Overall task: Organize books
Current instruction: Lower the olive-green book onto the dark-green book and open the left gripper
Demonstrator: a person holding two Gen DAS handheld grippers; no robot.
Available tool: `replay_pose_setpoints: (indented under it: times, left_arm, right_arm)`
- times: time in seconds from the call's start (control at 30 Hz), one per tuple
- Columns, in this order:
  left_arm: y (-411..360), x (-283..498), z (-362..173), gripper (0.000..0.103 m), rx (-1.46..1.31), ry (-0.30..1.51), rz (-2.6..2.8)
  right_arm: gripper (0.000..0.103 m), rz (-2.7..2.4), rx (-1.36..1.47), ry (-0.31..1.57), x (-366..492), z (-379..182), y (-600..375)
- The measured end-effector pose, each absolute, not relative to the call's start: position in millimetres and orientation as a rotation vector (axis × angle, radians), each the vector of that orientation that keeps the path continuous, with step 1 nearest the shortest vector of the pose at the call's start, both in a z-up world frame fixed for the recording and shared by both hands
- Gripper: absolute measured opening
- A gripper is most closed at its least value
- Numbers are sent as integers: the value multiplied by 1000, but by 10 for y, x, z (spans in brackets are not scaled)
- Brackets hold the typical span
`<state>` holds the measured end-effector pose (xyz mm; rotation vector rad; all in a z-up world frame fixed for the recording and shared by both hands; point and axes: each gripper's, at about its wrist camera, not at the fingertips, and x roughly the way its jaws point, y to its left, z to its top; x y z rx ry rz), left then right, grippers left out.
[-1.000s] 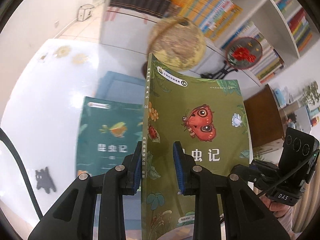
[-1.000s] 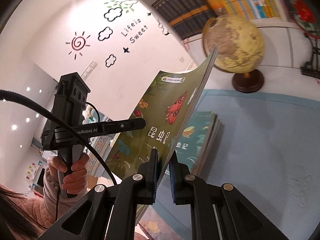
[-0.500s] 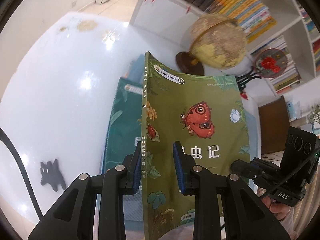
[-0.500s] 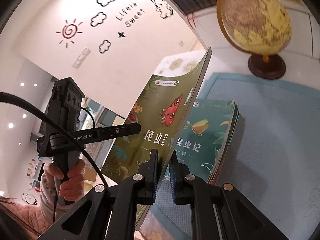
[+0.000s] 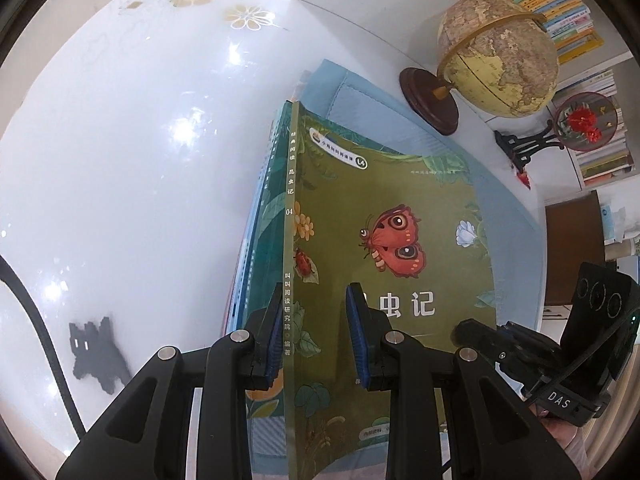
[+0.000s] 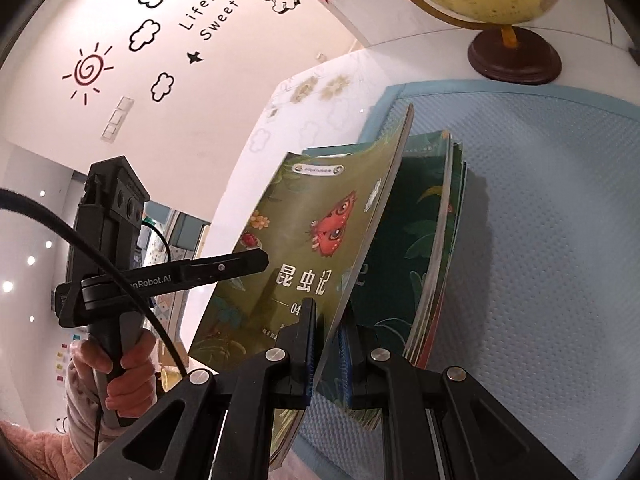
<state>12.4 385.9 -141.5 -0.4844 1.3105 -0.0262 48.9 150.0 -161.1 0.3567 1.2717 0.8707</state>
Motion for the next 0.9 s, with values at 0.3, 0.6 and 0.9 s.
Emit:
replay_pose_setpoints:
  times: [0.3, 0.6, 0.9]
  left_arm:
    - [3844, 208, -1533, 25, -459, 1344, -8]
    - [3815, 259, -1530, 29, -412, 1360, 19]
    - [3888, 254, -1498, 31, -378, 1363, 58]
  right_arm:
    - [10, 805, 381, 1298, 496, -1740, 1582]
    - [10, 728, 419, 1295, 453, -1803, 1603]
    - [14, 683, 396, 1311, 394, -1807, 1598]
